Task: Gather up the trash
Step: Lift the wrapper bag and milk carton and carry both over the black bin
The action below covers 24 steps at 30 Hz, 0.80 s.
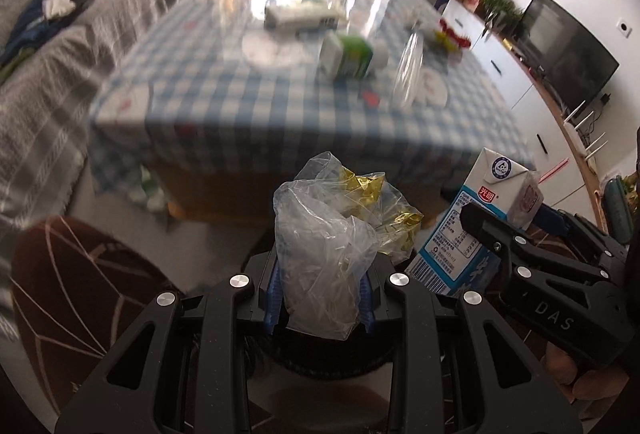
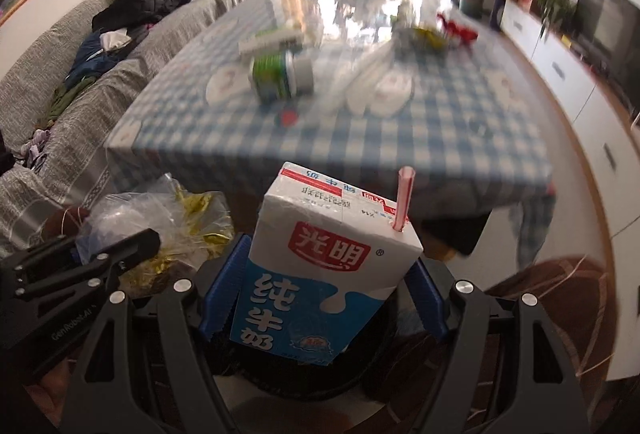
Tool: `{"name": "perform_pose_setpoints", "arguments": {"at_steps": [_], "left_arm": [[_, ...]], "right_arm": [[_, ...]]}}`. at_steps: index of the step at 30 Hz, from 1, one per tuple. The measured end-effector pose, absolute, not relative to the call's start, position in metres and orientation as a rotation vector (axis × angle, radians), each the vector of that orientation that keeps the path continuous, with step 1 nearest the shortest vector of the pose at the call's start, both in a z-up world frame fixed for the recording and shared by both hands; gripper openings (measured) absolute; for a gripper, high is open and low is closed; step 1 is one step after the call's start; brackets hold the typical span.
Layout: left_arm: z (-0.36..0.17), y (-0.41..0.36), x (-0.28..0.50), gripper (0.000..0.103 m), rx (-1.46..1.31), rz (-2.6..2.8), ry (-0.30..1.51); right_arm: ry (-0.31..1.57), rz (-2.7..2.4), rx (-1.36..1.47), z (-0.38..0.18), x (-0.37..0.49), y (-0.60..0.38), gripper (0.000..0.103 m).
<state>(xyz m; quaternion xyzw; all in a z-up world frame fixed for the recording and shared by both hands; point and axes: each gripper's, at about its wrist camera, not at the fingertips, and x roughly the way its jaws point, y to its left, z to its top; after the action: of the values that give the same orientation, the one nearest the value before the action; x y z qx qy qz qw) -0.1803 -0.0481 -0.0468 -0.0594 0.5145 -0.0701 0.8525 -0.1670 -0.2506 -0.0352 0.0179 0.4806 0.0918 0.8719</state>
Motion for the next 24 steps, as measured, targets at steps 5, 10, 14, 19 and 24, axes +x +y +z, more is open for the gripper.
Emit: {"name": "perform_pose_setpoints", "arguments": {"at_steps": [5,10,14,19,24], "left_arm": [[-0.068,-0.051,-0.183,0.029,-0.12,-0.132,1.126],[-0.087,-0.051,-0.18,0.029,-0.126,-0.111,1.163],[-0.099,-0.05,-0.173,0.029,-0.136,-0.097,1.189],[-0.118,-0.05,-0.167,0.029,-0.136,-0.099,1.224],[-0.137,-0.052,-0.16,0.029,-0.141,-0.106,1.266]], "right_arm": [[1.054,0.175,0.031,-0.056,-0.17,-0.249,0.071],[1.133,0.179,0.035,-0.078,-0.165,-0.245,0.071],[1.161,0.152,0.043,-0.089,-0.162,-0.245,0.071],[1.175,0.136,0.058,-0.1,-0.156,-0.243,0.071],[1.212,0.129,0.089,-0.113,-0.149,-0.242,0.071]]}}
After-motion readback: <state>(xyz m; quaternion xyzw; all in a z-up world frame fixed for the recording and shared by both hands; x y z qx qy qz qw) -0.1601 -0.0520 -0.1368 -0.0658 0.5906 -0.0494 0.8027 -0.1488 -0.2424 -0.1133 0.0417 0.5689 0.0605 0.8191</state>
